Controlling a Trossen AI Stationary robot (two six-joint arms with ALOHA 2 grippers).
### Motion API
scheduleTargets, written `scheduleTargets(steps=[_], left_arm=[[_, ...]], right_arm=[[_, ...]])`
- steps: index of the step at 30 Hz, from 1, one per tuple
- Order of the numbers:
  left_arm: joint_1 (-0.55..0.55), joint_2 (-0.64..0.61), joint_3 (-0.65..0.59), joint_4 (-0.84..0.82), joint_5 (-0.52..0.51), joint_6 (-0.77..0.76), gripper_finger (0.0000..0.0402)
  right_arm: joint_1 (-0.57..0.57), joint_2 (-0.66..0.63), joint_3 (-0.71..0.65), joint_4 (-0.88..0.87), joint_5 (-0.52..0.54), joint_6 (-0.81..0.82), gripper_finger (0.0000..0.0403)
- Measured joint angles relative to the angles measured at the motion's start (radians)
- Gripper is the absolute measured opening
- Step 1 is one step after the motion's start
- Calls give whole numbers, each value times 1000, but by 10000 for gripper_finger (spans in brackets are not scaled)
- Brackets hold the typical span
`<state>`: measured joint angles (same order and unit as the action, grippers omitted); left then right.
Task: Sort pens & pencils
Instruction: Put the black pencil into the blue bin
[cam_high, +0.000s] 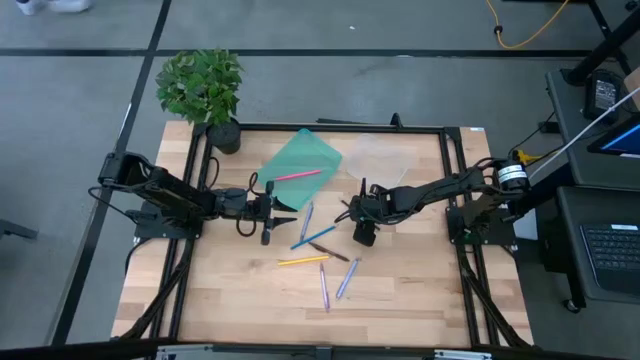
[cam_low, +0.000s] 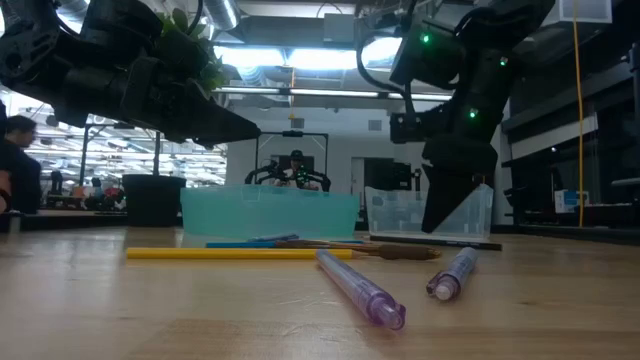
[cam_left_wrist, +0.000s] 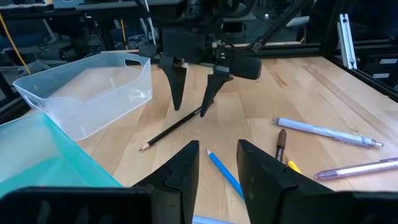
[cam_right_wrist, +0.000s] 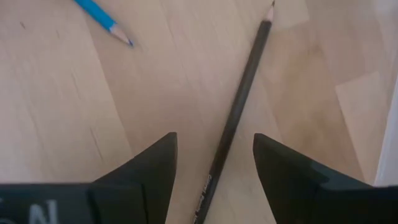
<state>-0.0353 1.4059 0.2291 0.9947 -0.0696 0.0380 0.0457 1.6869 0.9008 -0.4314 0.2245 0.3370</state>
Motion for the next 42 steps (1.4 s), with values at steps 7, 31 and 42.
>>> scheduleTargets(steps=[7,31,42], left_arm=[[0,0,0,-5,0,0,102],[0,0,0,-22,0,0,102],[0,0,0,-39,0,0,102]], right_arm=[[-44,25,-1,-7,-42,0,212],[-70,97,4,-2,-62,87,212],[-70,96,2,9,-87,110,142]])
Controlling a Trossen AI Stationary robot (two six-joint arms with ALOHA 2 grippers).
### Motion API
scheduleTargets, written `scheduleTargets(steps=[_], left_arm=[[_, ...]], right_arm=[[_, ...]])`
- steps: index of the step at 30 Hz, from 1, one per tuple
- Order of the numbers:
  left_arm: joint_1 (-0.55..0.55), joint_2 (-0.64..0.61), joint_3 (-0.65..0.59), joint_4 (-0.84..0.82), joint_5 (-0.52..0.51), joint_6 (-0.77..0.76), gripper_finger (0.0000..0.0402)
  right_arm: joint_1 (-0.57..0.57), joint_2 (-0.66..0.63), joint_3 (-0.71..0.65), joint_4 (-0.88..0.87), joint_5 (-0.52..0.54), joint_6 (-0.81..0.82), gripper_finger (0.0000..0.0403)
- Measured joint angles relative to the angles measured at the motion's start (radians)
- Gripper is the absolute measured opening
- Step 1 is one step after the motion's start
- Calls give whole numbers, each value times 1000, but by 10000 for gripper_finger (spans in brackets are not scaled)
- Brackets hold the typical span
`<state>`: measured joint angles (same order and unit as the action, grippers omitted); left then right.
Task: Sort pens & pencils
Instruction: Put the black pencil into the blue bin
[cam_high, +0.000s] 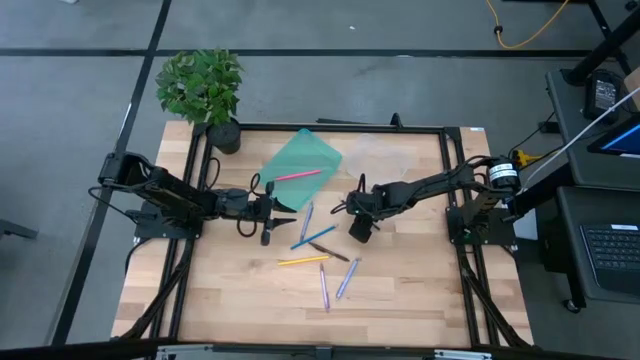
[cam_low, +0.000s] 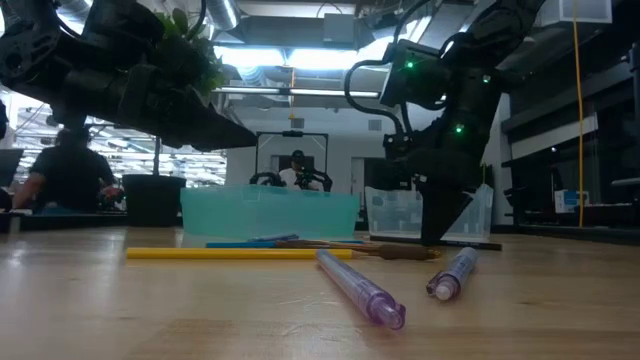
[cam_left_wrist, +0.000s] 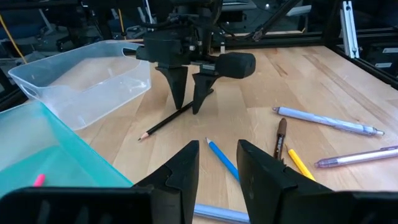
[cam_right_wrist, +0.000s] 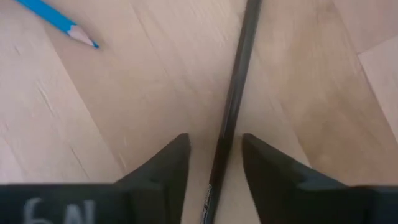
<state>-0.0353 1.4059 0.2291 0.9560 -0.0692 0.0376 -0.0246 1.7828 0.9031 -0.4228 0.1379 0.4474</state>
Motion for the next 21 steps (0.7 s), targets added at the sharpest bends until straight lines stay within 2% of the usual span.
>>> scheduleTargets(steps=[8,21], left_arm=[[0,0,0,0,0,-2,102],[-1,0,0,0,0,-5,102]], right_arm=[[-1,1,-1,14,-3,-2,78],[-2,1,-2,18,-22,-6,40]])
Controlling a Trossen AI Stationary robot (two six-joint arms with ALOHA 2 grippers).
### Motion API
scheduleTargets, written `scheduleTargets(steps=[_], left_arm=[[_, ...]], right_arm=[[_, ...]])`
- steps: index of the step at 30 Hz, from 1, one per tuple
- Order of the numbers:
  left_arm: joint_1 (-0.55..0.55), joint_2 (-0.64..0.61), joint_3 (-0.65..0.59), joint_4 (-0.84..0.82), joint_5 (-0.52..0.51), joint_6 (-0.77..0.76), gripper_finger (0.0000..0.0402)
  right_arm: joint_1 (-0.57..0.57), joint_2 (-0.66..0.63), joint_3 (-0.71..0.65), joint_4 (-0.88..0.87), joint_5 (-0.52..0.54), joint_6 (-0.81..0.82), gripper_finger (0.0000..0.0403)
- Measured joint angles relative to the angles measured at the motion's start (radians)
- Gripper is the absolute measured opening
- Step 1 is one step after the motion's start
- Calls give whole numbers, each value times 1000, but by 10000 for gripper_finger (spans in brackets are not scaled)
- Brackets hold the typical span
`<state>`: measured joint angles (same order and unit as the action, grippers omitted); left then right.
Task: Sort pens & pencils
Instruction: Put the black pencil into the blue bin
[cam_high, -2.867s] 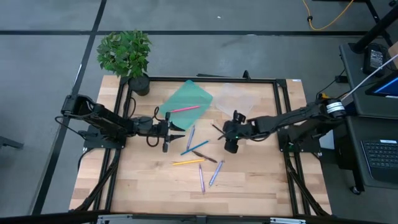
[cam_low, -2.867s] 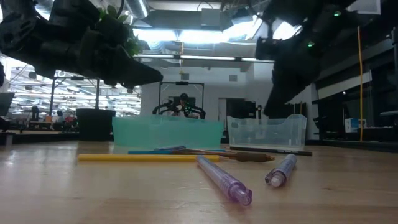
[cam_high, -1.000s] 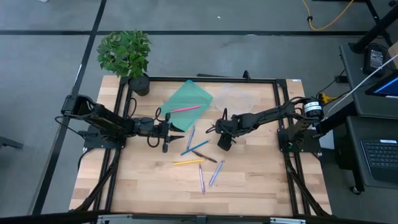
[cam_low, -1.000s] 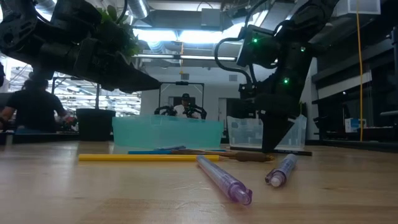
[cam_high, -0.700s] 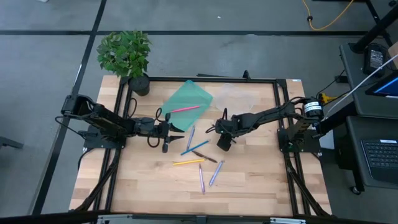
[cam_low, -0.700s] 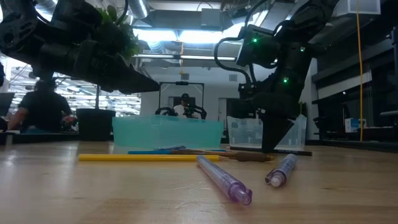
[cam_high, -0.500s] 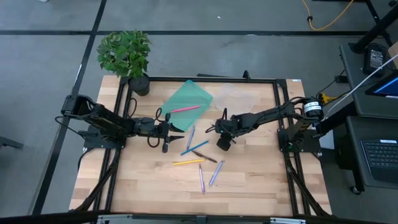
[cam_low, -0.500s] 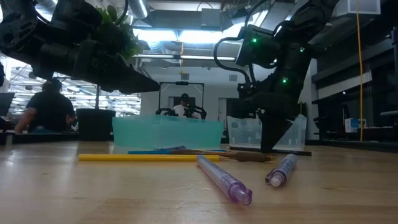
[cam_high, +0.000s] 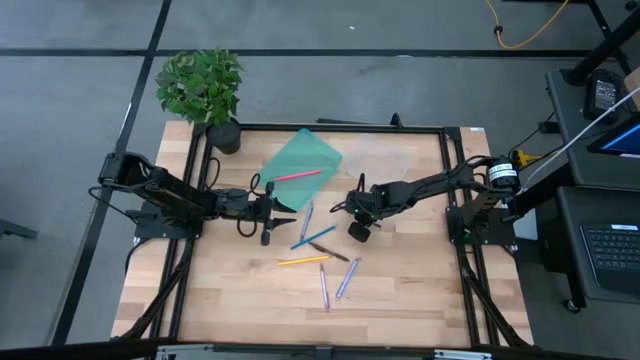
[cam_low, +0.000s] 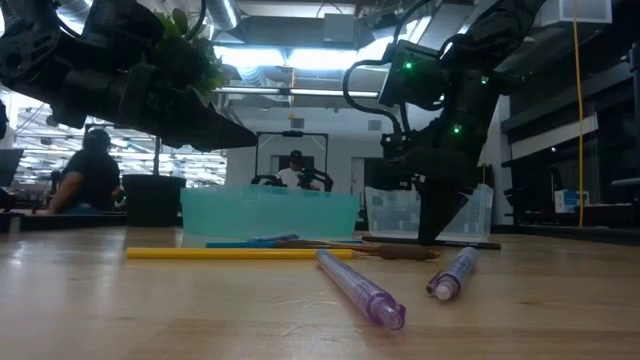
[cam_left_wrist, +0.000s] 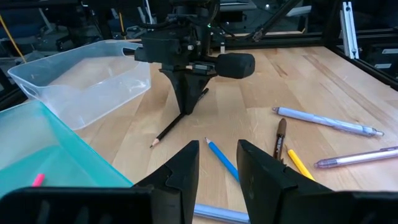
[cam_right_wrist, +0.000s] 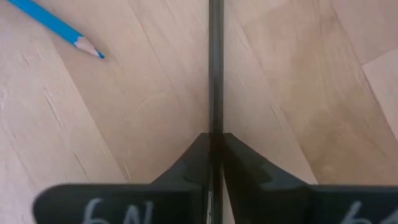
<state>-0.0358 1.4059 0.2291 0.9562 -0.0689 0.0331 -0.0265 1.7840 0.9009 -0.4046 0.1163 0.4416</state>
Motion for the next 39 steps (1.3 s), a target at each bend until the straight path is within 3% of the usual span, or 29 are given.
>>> scheduleTargets(steps=[27,39], left_arm=[[0,0,0,-1,11,1,102],[0,0,0,-1,11,1,102]], right_arm=[[0,-43,-7,36,-12,-15,25],[0,-50,-5,138,-12,-78,25]])
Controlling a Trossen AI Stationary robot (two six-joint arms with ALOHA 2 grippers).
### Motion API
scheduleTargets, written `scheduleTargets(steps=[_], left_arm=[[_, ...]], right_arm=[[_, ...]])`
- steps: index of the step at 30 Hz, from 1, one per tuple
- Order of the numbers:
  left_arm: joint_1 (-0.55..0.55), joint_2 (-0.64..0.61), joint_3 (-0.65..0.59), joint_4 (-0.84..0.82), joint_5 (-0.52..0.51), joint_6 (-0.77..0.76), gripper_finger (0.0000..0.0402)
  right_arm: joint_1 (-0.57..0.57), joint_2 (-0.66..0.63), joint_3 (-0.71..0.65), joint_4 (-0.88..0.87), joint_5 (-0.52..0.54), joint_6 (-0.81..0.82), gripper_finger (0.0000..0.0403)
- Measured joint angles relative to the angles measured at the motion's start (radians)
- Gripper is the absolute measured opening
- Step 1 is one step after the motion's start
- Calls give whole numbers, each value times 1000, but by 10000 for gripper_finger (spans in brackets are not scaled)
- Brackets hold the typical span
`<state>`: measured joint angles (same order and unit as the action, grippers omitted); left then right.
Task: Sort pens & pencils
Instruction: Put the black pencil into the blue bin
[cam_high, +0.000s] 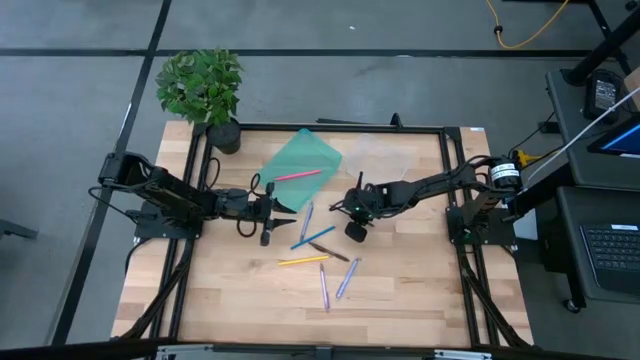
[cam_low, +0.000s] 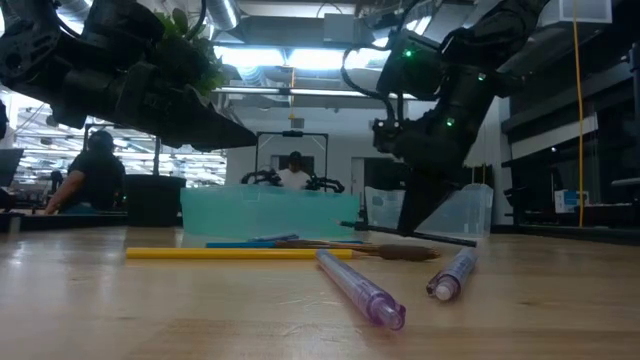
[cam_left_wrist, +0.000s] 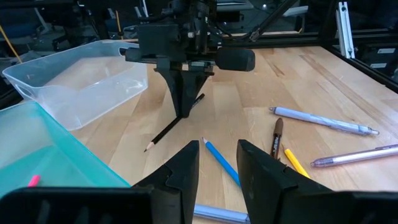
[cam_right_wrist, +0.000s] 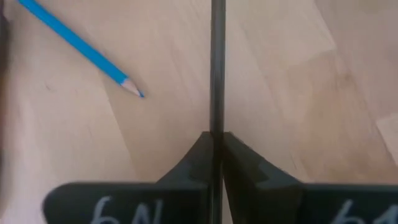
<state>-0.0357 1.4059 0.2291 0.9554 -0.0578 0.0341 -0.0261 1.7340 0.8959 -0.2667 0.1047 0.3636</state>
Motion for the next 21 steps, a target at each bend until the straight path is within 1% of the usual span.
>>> scheduleTargets(steps=[11,13,18,21], left_arm=[[0,0,0,2,-6,3,102],[0,0,0,2,-17,3,102],[3,0,0,6,-52,3,102],[3,0,0,9,-57,4,102]], right_arm=[[0,-20,1,110,5,-86,25],[0,-41,2,113,9,-103,25],[1,-107,2,147,78,-151,25],[1,-143,3,177,87,-186,25]])
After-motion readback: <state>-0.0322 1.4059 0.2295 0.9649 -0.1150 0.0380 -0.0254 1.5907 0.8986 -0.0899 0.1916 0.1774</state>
